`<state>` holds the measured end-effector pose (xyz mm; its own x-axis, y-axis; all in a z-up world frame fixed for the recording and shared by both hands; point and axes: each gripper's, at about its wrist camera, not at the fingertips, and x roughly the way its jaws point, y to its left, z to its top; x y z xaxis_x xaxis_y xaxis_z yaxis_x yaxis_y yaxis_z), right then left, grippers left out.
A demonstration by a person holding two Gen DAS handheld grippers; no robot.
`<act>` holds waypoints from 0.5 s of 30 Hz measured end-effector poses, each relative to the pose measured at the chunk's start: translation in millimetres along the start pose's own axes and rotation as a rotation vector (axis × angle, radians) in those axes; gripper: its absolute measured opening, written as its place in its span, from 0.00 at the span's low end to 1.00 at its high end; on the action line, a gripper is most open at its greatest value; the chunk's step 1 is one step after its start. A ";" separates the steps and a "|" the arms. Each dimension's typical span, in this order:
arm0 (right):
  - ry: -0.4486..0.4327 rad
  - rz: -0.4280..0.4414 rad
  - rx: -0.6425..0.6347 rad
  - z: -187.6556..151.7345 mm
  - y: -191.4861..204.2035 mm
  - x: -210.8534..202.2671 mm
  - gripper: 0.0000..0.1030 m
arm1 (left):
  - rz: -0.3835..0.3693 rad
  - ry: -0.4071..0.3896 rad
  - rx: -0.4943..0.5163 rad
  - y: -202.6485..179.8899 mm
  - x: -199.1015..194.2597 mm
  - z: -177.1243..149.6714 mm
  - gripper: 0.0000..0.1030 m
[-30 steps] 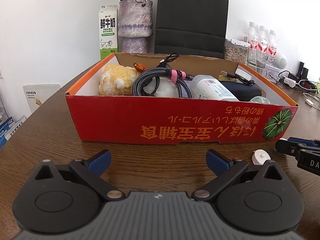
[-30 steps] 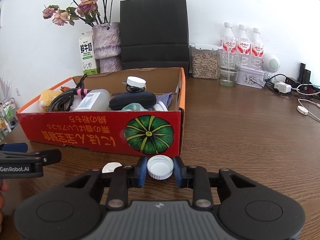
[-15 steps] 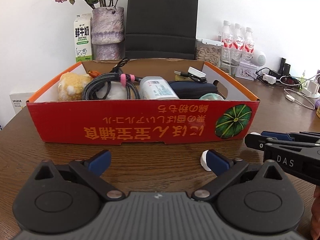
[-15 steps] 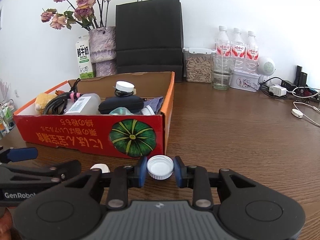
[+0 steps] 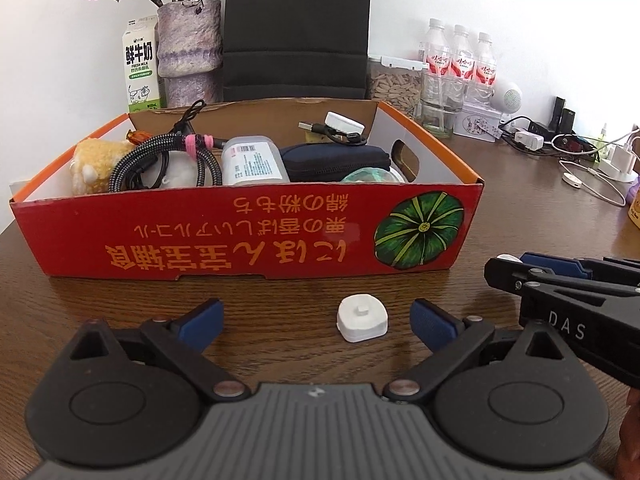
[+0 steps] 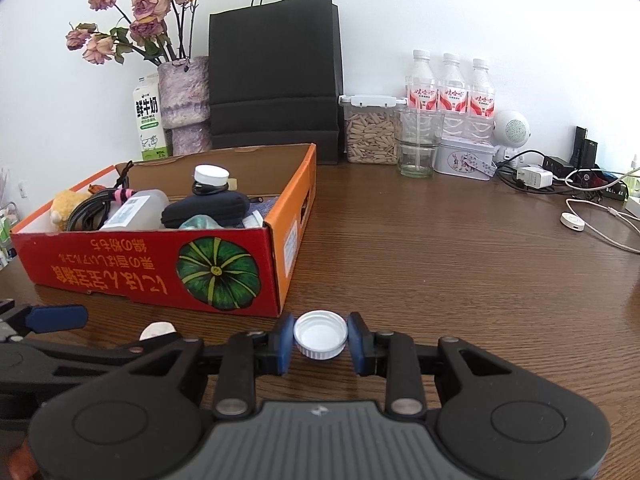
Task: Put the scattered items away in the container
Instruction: 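Grasp a white cap with the right tool while the left grasps another white cap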
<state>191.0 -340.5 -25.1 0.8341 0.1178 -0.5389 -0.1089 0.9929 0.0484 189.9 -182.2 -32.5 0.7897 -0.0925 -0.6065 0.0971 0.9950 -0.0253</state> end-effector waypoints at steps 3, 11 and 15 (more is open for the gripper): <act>0.007 0.003 0.002 -0.1 0.3 0.8 0.27 | 0.001 0.012 0.004 -1.6 1.7 -0.1 0.89; 0.020 0.009 0.008 -0.4 -0.3 3.3 0.27 | 0.019 -0.005 0.027 -10.3 1.1 1.2 0.47; 0.020 0.011 0.009 -0.7 -0.4 3.3 0.27 | -0.013 -0.017 0.052 -12.3 -2.0 0.1 0.27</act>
<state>193.4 -340.5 -27.5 0.8217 0.1284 -0.5553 -0.1134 0.9916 0.0615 187.2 -194.2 -31.0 0.7983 -0.1063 -0.5927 0.1385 0.9903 0.0089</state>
